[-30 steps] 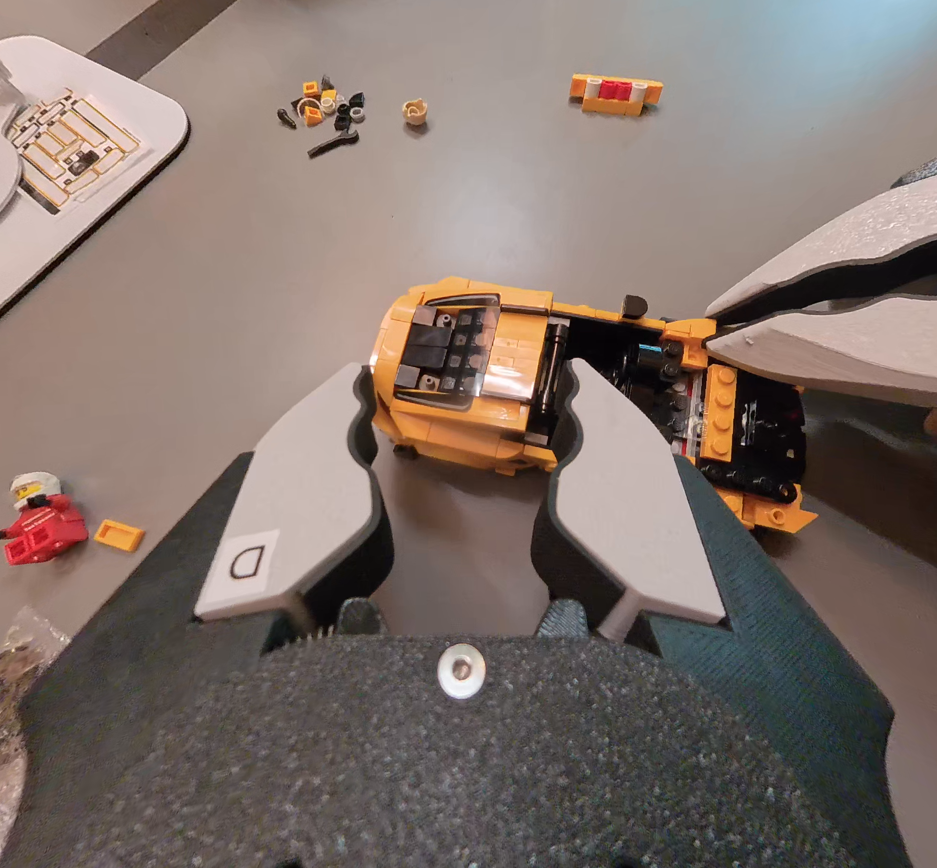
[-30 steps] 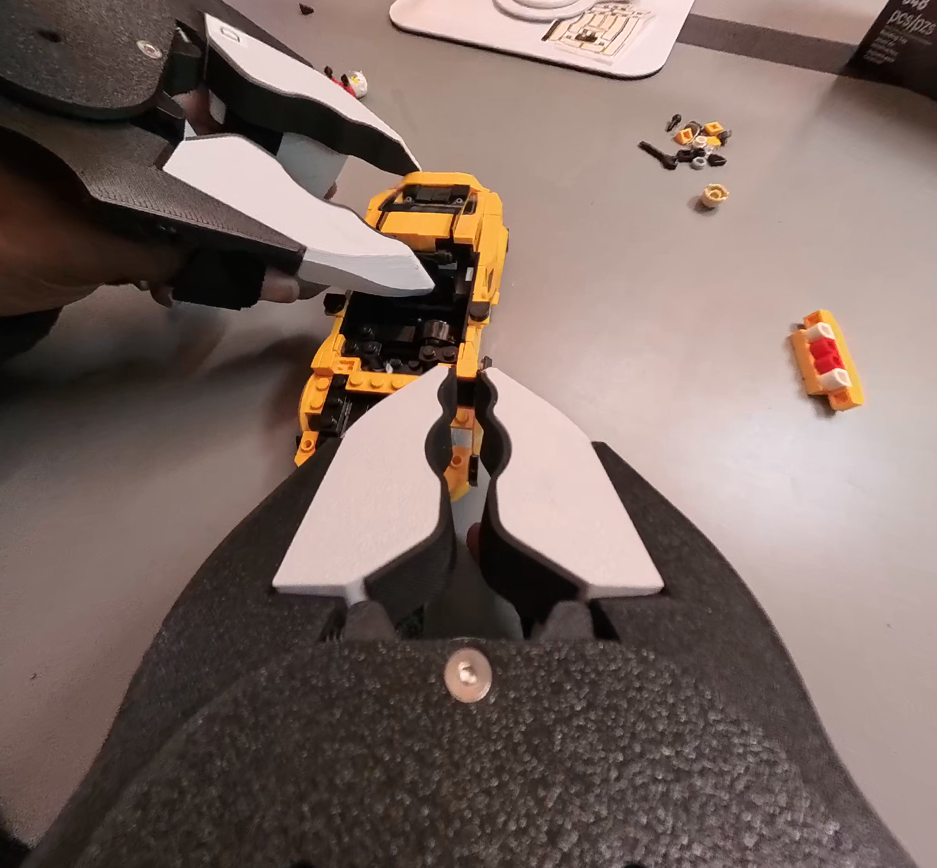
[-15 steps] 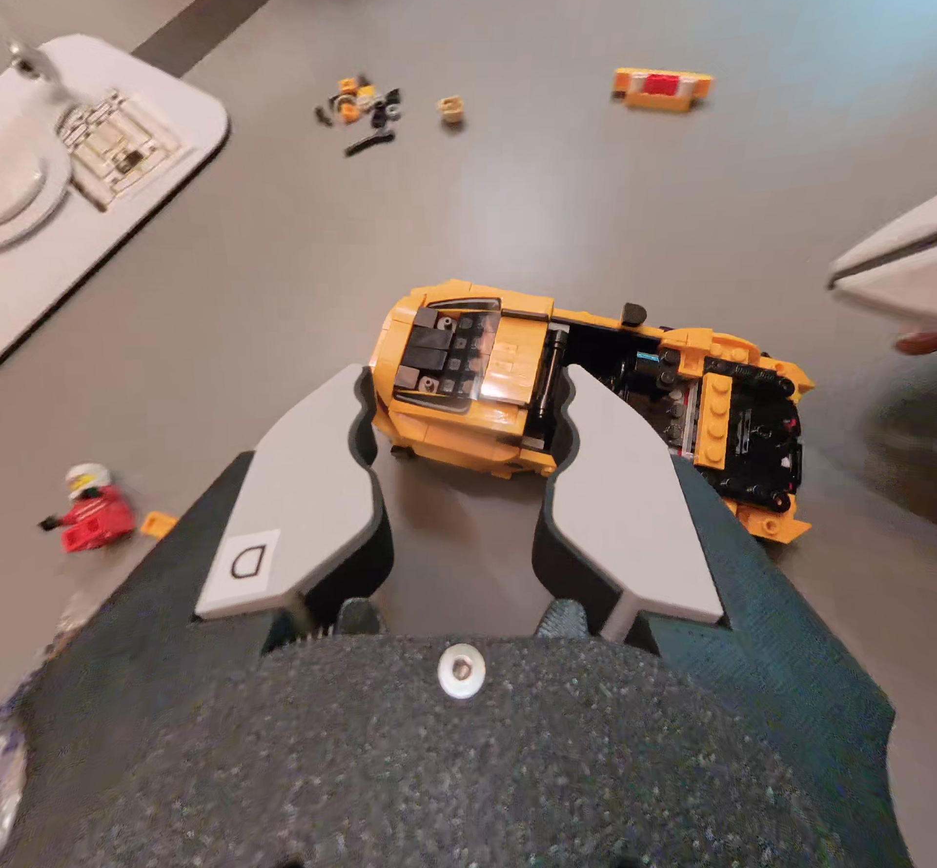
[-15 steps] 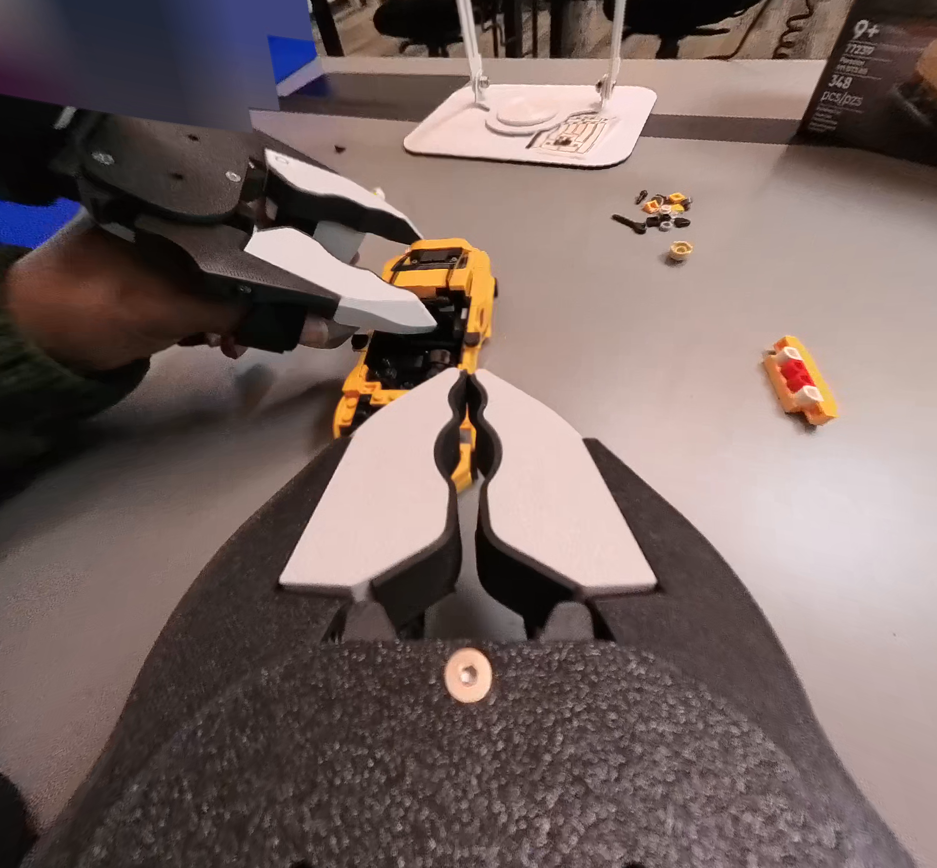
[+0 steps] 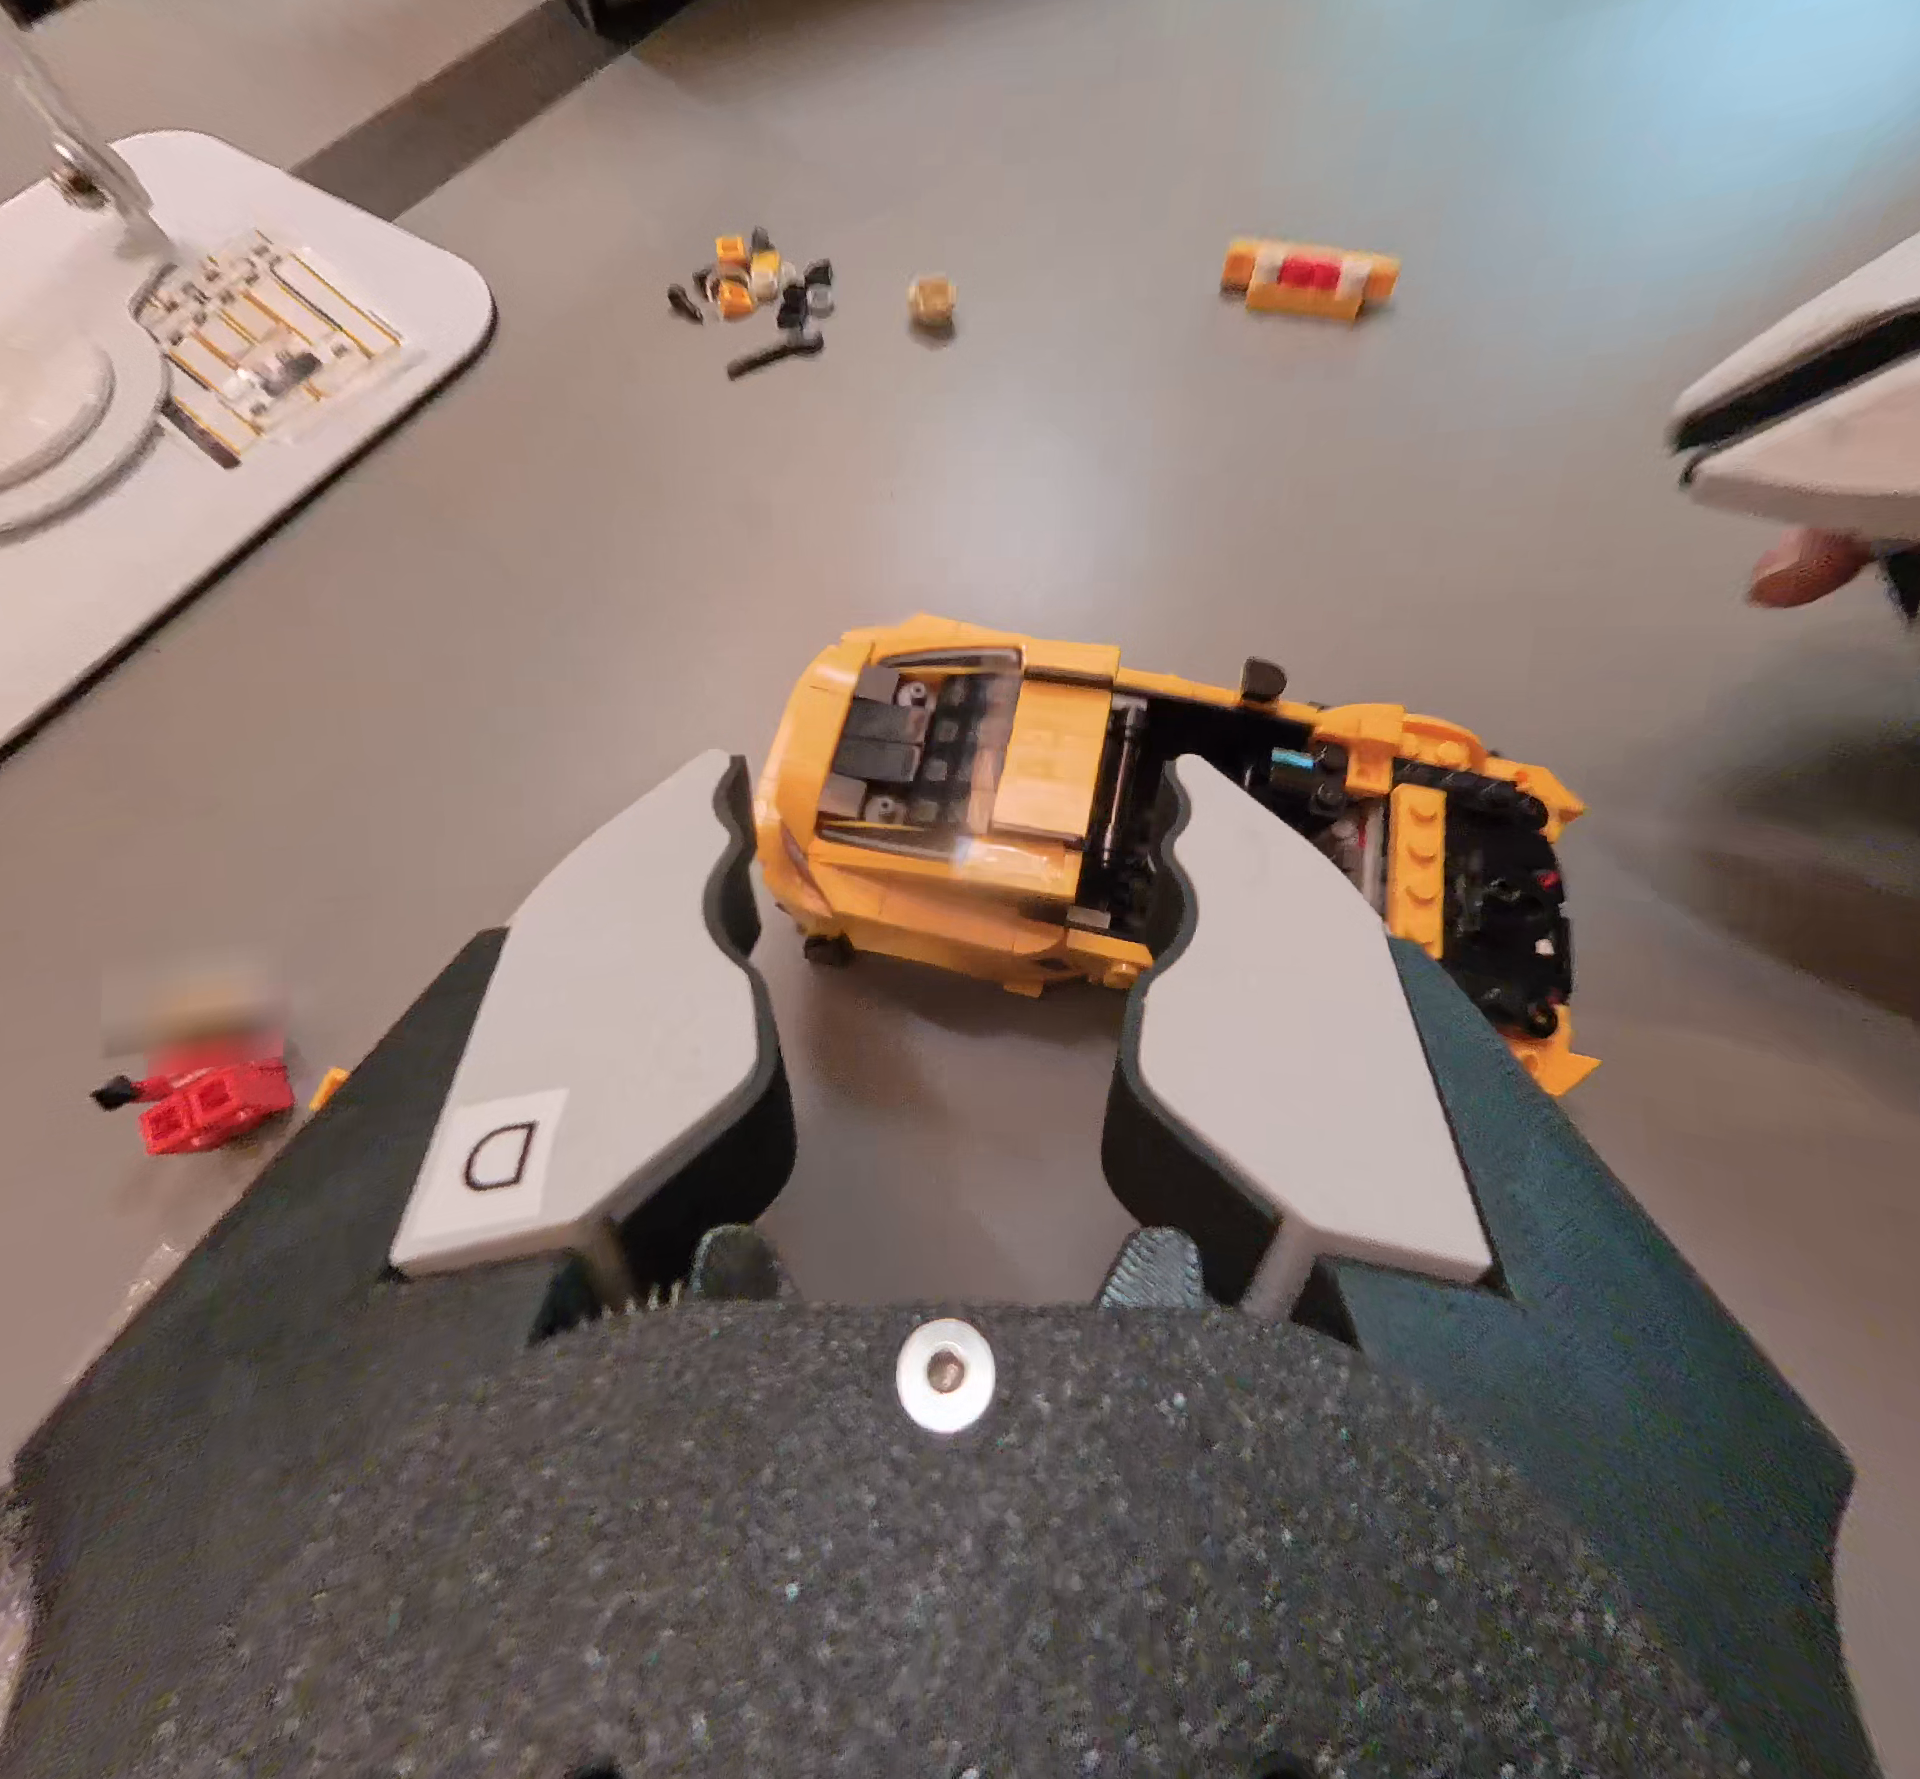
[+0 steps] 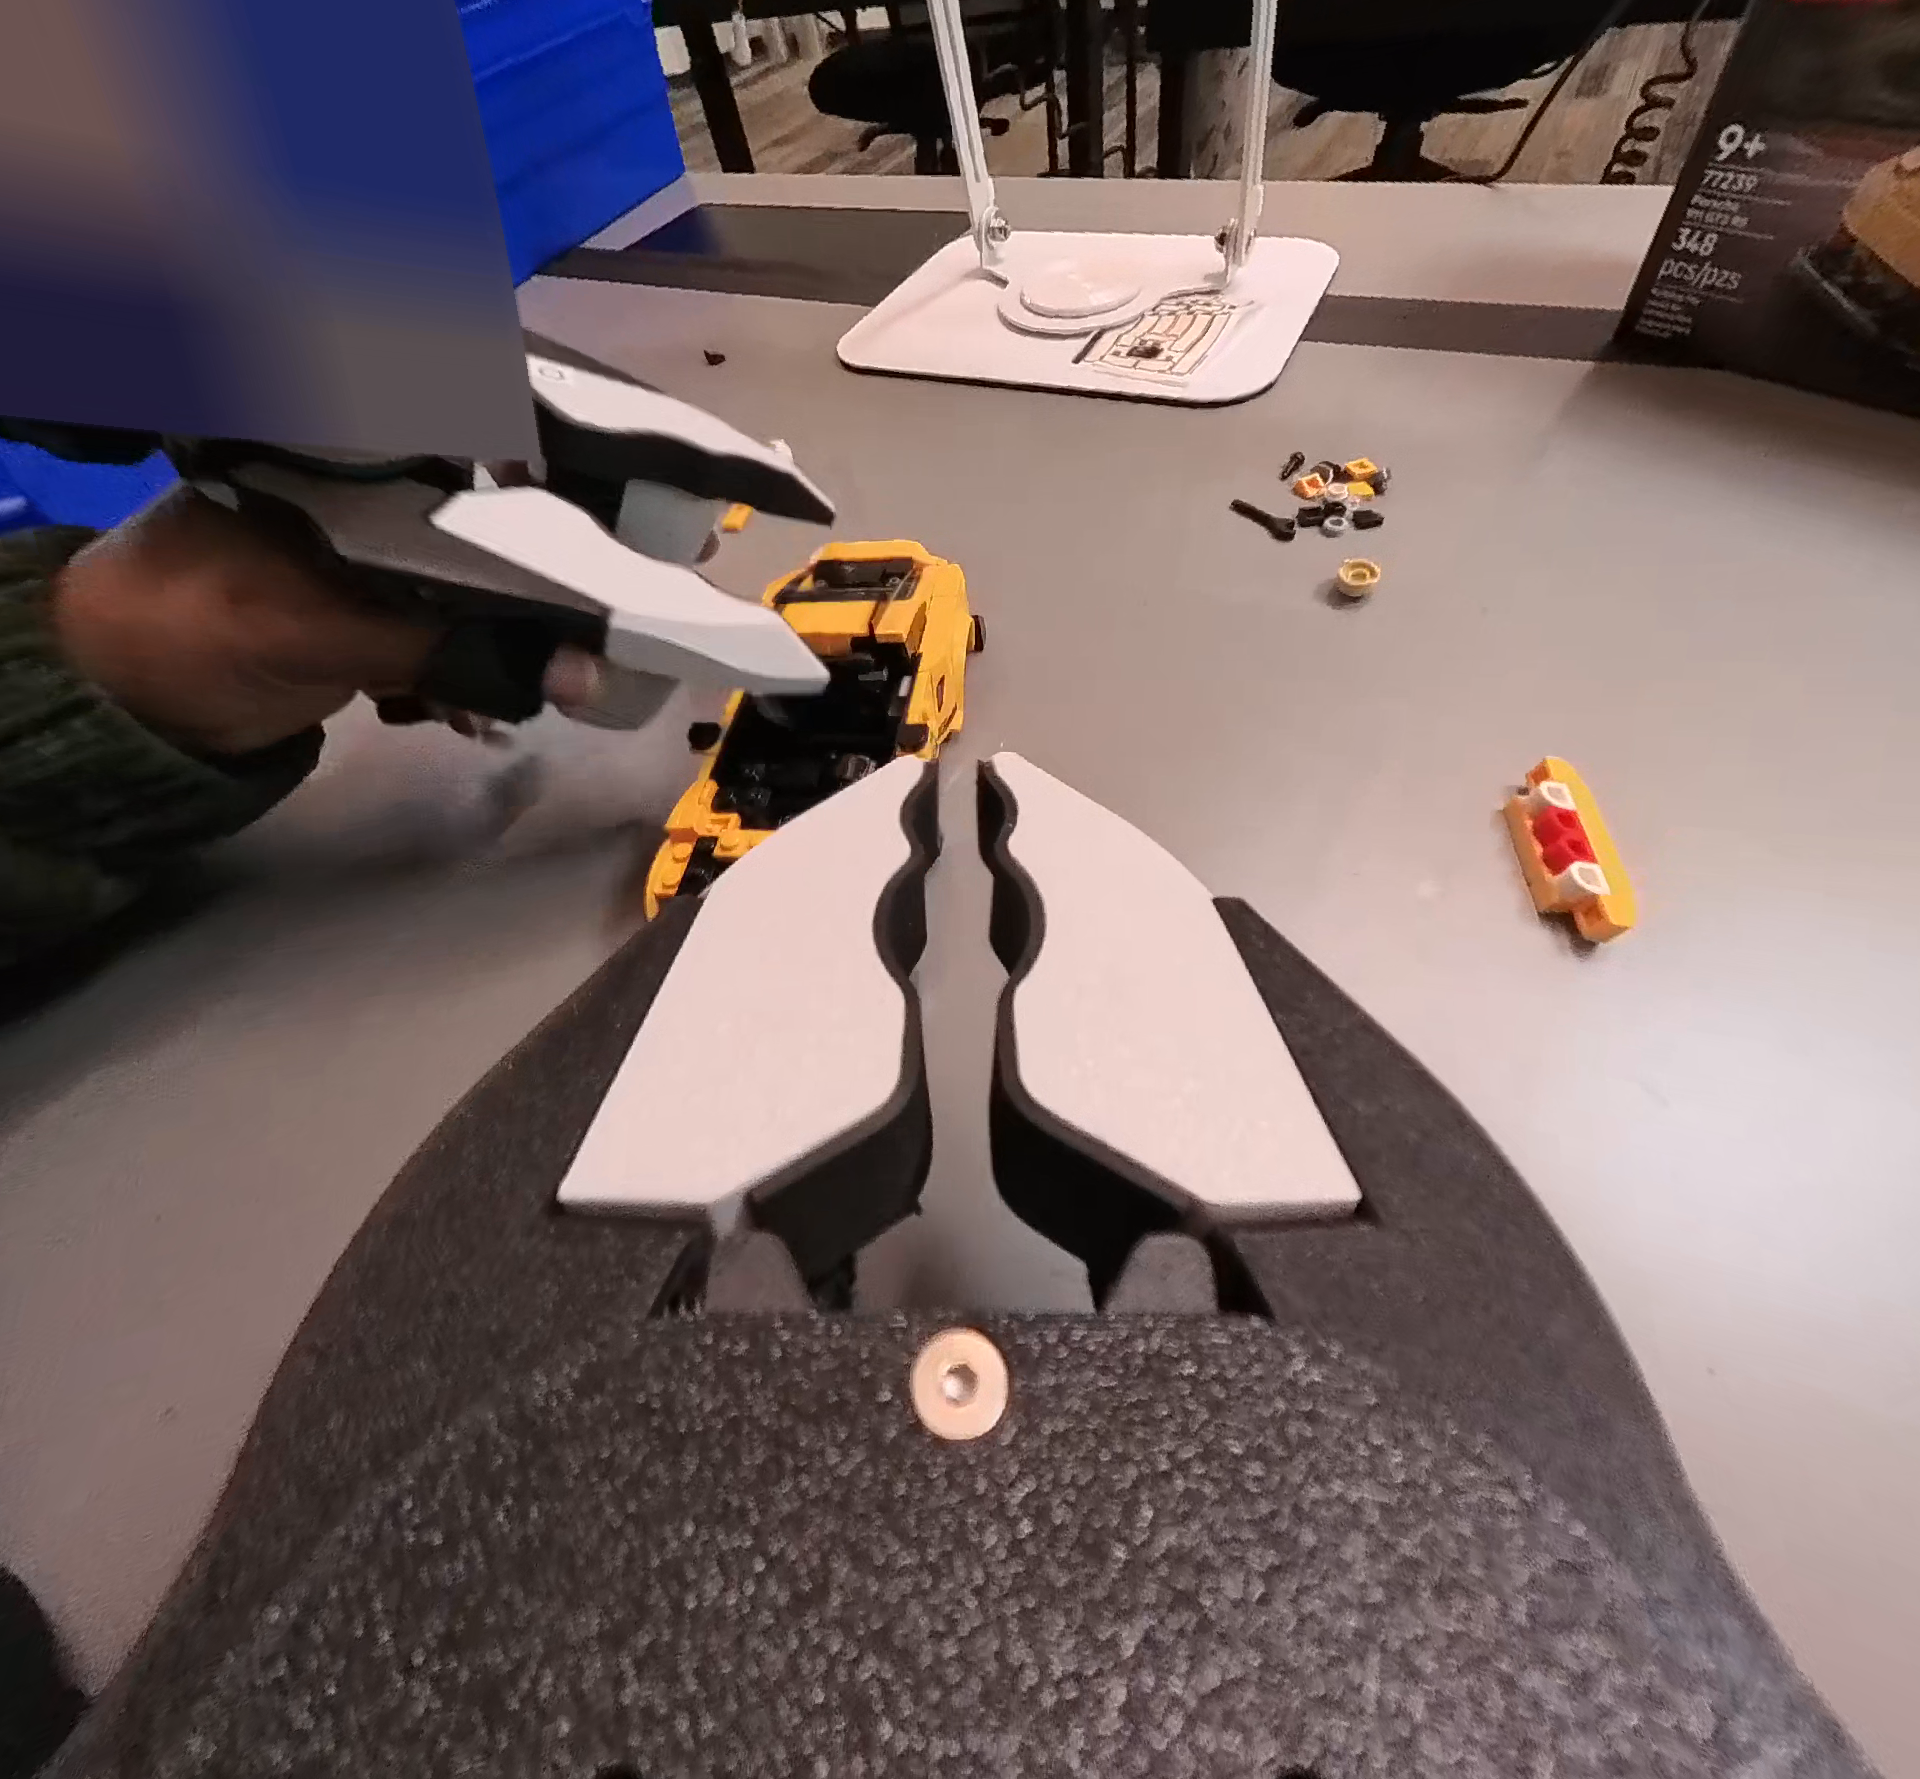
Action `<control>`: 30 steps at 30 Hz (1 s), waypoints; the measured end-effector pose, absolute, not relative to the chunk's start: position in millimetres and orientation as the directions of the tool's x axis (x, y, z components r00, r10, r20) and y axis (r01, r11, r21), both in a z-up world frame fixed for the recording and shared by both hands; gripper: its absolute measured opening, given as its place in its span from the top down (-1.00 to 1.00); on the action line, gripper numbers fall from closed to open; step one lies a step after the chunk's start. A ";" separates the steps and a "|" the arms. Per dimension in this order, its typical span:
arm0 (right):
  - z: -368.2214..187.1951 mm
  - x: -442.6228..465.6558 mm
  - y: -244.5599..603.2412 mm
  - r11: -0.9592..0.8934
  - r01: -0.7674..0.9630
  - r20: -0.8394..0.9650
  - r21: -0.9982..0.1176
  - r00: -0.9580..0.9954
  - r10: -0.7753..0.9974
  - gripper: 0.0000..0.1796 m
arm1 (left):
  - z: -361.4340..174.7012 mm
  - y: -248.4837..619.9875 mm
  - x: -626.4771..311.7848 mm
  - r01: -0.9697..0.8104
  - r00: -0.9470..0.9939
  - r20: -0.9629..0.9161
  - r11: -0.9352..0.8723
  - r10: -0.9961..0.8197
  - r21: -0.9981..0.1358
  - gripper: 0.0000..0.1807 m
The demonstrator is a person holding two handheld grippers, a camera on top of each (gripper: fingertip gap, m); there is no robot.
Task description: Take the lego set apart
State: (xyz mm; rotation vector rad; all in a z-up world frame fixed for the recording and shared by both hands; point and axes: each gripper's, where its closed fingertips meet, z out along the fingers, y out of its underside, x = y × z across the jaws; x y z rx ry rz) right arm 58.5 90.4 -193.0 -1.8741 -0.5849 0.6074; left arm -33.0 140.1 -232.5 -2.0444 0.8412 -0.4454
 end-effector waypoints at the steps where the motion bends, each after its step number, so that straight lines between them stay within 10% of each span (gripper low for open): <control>1: -192.0 58.5 90.5 -0.344 0.127 -0.138 -0.930 0.748 0.649 0.91 | -224.7 140.9 -35.2 -0.366 0.708 0.028 -0.400 -0.706 -0.840 0.20; 11: -191.1 49.1 79.6 -0.331 0.185 -0.122 -0.925 0.680 0.723 0.87 | -156.7 115.2 -138.7 -0.217 0.776 0.091 -0.400 -0.624 -0.891 0.44; 30: -158.5 85.9 103.7 -0.166 0.234 0.056 -0.958 0.719 0.693 0.82 | -267.8 59.8 -141.6 -0.497 0.757 0.023 -0.598 -0.653 -0.628 0.88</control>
